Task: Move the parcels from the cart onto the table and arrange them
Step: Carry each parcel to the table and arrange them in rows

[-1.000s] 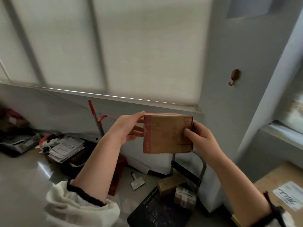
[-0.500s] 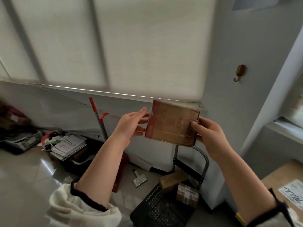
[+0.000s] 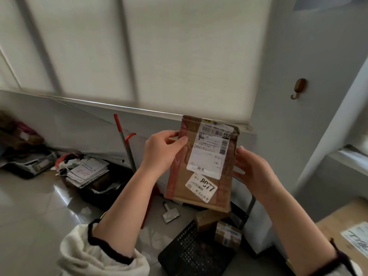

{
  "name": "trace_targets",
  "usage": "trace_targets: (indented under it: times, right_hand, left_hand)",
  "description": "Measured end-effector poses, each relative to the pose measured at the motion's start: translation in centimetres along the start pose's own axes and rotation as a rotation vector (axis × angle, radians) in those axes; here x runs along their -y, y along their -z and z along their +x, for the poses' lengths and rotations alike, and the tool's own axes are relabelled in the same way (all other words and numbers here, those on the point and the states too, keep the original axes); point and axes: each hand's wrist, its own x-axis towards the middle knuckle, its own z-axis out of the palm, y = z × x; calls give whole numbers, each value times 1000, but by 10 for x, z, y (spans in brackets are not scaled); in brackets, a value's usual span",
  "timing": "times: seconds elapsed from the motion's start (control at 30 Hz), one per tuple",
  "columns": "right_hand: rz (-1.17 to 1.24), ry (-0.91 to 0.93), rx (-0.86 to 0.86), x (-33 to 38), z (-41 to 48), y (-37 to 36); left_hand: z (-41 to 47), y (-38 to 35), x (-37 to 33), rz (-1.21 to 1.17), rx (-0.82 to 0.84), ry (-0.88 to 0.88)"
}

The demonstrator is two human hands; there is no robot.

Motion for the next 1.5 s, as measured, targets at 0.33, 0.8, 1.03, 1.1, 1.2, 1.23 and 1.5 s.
trace_targets:
  times: [0.33,0.8,1.03,1.1,1.2,1.23,1.5]
  right_hand:
    - [-82,17,24,-15,-18,5]
    - [679,-460,-126,-83,-65,33]
    - [186,-225,-224,-40,-98,52]
    - [-181,-56,-207,-23,-107,50]
    - [-451,49,-228,-9,-117,51]
    - [-476,53,-237,-5,-123,56]
    - [-404,4,-498,15,-267,178]
  left_hand:
    - [-27,-12,4,-236,-15,275]
    - [-95,-58,-55,265,85,-284]
    - [-105,-53,-12,-134,85,26]
    - [-117,-63,3,-274,41,152]
    - [-143,-86,11,-429,25,254]
    - [-152,-94,9,-454,30,253]
    - [-237,-201,-75,-499,291,158]
